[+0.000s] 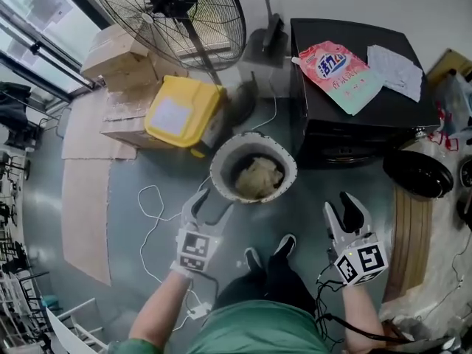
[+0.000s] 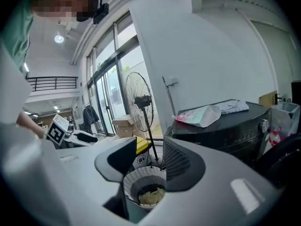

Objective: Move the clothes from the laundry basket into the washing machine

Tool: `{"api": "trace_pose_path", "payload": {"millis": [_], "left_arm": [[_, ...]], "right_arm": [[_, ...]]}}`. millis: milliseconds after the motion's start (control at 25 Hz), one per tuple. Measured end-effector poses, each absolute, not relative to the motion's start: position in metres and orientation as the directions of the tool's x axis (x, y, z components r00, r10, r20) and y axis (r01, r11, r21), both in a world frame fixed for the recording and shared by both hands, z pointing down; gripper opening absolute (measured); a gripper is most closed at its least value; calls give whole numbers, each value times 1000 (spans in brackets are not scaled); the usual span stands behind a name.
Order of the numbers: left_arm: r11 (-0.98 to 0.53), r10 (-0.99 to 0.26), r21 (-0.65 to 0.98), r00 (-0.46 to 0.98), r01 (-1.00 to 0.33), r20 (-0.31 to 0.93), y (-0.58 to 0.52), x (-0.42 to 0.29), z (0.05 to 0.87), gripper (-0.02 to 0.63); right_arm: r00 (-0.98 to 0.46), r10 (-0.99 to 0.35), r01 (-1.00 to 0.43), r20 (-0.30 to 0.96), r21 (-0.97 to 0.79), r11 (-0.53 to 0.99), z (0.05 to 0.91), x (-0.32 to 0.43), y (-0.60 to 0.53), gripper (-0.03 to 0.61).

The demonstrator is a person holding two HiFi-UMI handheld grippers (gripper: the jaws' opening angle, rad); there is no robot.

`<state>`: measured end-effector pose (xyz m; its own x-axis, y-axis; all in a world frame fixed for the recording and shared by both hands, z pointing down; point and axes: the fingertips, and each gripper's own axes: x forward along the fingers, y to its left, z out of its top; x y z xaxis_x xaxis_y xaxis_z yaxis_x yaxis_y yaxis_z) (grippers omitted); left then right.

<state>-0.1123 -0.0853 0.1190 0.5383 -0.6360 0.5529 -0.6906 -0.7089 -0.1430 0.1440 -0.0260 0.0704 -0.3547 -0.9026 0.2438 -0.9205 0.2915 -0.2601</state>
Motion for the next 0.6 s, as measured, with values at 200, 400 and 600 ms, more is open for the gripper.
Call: {"api": "trace_pose_path", "payload": {"millis": [200, 400, 600], "left_arm": [[-721, -620, -169, 517, -672, 590, -101, -94, 142, 273], [-748, -591, -182, 515, -639, 621, -118, -76, 174, 275], [-772, -556, -157, 535, -615, 636, -131, -57, 206, 279]], "right_arm": [[-401, -883, -903, 244, -265, 338, 92, 152, -54, 158], [-429, -867, -891, 252, -275, 361, 119, 155, -70, 158], [-425, -862, -894, 276, -281, 350, 148, 163, -79, 158]]}}
